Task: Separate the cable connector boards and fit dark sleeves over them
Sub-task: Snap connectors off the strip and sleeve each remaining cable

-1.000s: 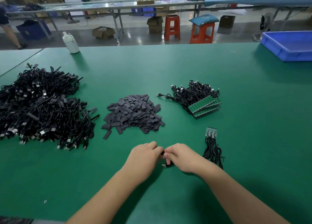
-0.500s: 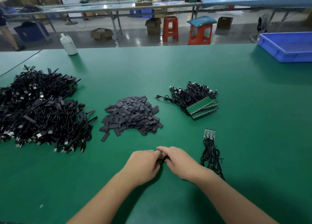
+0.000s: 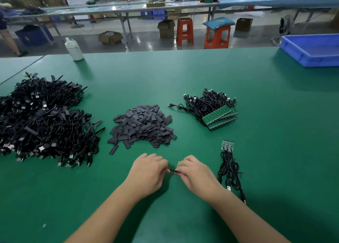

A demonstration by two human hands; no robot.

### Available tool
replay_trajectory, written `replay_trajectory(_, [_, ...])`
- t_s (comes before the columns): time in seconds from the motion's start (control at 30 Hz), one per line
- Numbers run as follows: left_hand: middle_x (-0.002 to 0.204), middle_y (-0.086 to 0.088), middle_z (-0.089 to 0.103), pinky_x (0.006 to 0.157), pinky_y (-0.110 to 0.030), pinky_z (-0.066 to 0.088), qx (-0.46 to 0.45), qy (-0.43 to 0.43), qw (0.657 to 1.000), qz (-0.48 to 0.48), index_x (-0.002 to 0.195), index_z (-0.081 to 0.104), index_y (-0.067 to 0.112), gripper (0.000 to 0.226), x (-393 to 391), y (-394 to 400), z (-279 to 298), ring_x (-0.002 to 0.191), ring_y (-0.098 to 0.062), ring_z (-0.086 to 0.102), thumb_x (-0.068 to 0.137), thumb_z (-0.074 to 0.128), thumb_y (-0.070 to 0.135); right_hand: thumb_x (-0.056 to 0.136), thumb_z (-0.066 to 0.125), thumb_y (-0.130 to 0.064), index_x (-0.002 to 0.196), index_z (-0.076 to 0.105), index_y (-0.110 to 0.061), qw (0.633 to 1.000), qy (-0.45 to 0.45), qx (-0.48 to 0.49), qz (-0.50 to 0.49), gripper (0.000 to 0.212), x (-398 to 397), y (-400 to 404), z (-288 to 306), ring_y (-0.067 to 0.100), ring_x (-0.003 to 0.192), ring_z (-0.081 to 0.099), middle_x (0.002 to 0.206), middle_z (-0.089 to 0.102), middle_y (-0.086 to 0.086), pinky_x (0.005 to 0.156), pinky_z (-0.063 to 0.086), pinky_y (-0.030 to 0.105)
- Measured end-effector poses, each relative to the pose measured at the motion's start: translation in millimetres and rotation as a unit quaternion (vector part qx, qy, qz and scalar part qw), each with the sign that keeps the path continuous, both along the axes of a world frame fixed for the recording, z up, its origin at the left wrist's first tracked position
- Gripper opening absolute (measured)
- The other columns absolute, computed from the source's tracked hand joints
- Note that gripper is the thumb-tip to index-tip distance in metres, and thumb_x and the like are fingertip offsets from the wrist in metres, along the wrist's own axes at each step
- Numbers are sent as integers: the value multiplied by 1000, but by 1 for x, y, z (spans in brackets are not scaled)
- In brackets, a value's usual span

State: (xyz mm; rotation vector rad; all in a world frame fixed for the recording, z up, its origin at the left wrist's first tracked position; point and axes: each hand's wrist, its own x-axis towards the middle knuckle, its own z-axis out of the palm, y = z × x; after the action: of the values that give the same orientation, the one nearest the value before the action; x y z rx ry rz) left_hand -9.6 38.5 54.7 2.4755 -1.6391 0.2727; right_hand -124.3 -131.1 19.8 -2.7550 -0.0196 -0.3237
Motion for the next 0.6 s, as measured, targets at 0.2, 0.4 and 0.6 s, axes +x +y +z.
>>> replay_trajectory(0.2, [66,11,58,59,-28,43,28,-27,999,23,70,55,26,19,13,14,0,65,-16,56,84,67,34,83,71,-27,79,74,-26,992,-14,-118,-42,5,5,12,-2,16,83,60,83,68,-13,64,53,29])
replay_trajectory(0.4, [68,11,58,61,-30,43,43,-19,997,57,71,54,25,19,24,27,-6,66,-16,56,86,65,32,77,71,-25,69,69,-24,982,8,-163,-95,8,10,24,-3,21,75,57,74,65,-8,67,51,34])
replay_trajectory(0.6, [79,9,63,69,-31,37,46,-12,993,109,84,63,25,17,43,28,-14,79,-18,59,95,56,36,82,69,-33,86,71,-22,985,-5,-143,-95,12,20,40,-8,22,86,58,88,66,-5,78,52,36])
